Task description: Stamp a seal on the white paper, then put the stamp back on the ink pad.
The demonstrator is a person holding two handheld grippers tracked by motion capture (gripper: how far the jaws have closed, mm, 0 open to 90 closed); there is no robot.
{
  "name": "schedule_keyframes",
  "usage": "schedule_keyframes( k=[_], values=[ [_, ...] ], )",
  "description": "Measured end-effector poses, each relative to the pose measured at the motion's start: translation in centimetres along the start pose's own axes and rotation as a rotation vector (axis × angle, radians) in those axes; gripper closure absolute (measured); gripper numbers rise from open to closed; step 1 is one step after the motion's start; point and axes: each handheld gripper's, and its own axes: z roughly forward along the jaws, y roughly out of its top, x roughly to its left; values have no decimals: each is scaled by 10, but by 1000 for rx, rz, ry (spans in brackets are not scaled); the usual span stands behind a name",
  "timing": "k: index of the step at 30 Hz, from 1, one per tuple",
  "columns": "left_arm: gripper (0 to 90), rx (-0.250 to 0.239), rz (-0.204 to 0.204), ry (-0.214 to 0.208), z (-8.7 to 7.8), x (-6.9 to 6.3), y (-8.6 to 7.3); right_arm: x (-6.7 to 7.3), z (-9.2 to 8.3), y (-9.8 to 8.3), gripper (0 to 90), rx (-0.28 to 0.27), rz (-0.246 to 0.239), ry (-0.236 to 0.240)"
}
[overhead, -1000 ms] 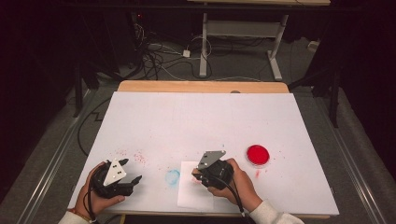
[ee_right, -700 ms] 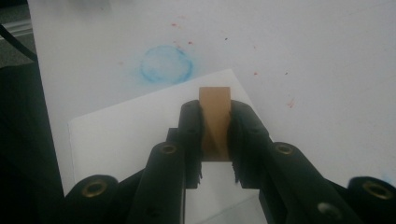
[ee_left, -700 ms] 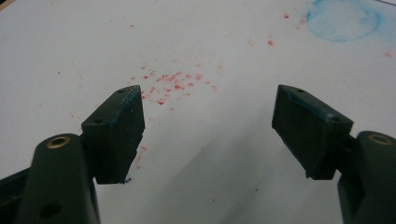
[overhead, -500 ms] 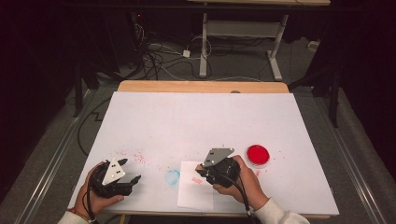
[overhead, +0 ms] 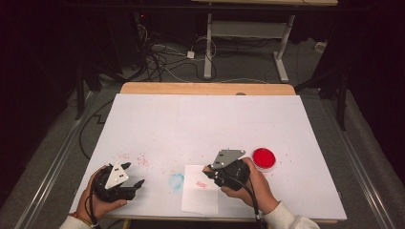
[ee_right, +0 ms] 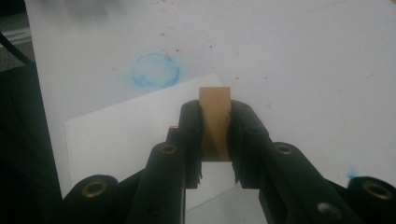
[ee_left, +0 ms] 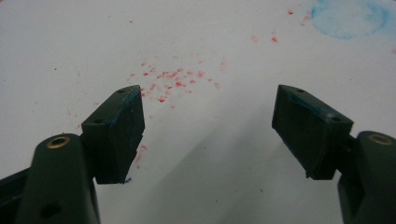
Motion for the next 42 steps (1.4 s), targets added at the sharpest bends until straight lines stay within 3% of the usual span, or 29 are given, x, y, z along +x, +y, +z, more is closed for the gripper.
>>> schedule_keyframes(
  k=[8, 13, 20, 34, 42],
  values=[
    [248, -5, 15, 5, 0, 1, 1, -2, -11, 1, 759, -29, 5, -15],
    [248, 0, -2, 3, 0, 0, 0, -4, -17, 2, 759, -43, 12, -23],
    [247, -8, 24, 9, 0, -1, 3, -7, -26, 0, 759, -60, 15, -45],
    [246, -16, 31, 10, -1, -3, 5, -24, -54, -12, 759, -82, 62, -140],
    [236, -20, 30, 10, -1, -2, 7, -41, -71, -26, 759, -86, 119, -201]
  ],
)
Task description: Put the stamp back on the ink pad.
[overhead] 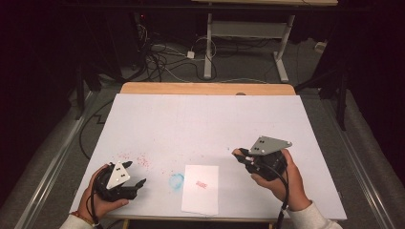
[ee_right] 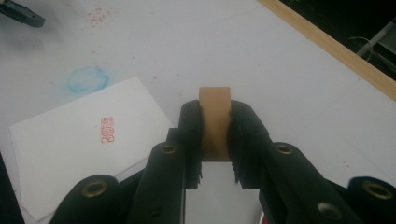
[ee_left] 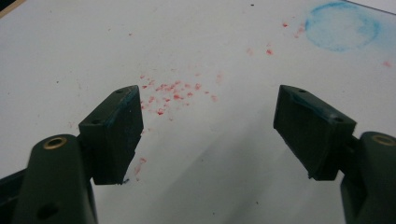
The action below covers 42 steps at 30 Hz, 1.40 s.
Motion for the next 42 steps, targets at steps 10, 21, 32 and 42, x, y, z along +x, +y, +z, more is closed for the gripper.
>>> schedule_keyframes(
  k=[10, 21, 32, 42],
  values=[
    [231, -9, -5, 2, -1, 0, 0, -20, -12, -16, 759, 15, 62, -59],
    [229, 1, -4, 1, 1, 0, 1, -47, 7, -45, 759, 132, 125, -115],
    [228, 12, -13, -6, 1, -1, 1, -59, 29, -64, 758, 242, 173, -119],
    [228, 18, -10, -6, 2, -2, 1, -65, 43, -73, 756, 319, 199, -105]
  ],
)
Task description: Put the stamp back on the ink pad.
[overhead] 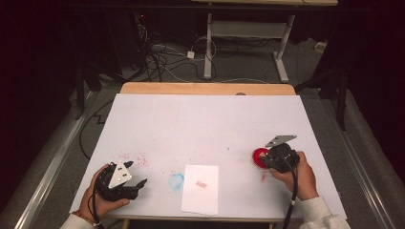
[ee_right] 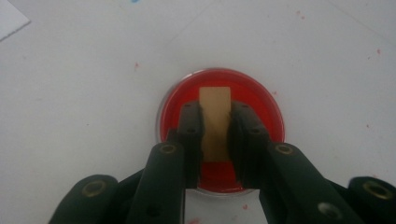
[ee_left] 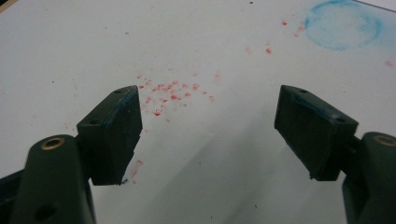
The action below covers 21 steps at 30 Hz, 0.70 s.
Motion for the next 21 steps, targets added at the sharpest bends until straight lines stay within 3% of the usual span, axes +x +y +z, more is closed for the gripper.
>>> schedule_keyframes(
  k=[12, 21],
  values=[
    [229, 4, 3, -3, 1, -1, 0, -4, 3, -1, 757, -12, 30, 25],
    [229, 5, 4, -1, 1, -1, 1, -1, 4, -1, 757, -10, 25, 10]
  ],
)
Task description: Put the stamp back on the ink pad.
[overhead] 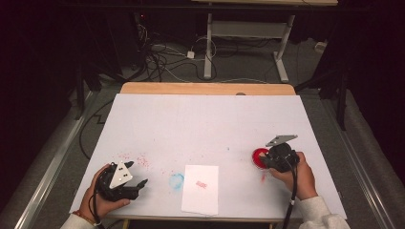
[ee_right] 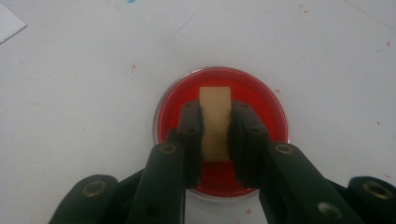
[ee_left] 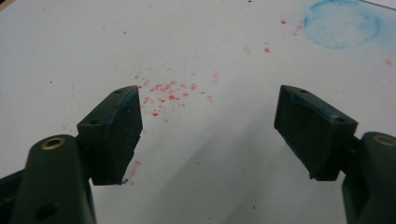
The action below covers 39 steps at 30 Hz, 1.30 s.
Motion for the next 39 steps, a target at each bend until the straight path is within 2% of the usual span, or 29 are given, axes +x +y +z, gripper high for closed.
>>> schedule_keyframes(
  k=[8, 10, 12, 15, 21, 26, 31, 33, 39],
  values=[
    [229, -3, -1, 1, -1, 1, -1, -1, -1, -1, 753, -5, 1, 2],
    [229, -4, -1, 1, -1, 1, -1, -2, -2, 0, 726, -9, -3, 0],
    [229, -4, -1, 0, -1, 1, -1, -3, -7, 0, 670, -38, 10, -17],
    [229, -1, -1, -1, -1, 1, -1, -5, -20, 3, 628, -110, 32, -22],
    [229, 0, 0, 1, -1, 1, -1, -2, -45, 7, 565, -277, 9, -64],
    [229, 0, 1, 1, -1, 1, 0, 5, -49, 9, 501, -337, -24, -65],
    [229, 1, 1, 1, 0, 1, -1, 10, -54, 12, 431, -402, -21, -72],
    [229, 2, 2, 1, 0, 1, -1, 13, -55, 13, 430, -409, -37, -79],
    [229, 0, 1, 2, -1, 1, -1, 17, -59, 13, 366, -458, -44, -121]
  ],
)
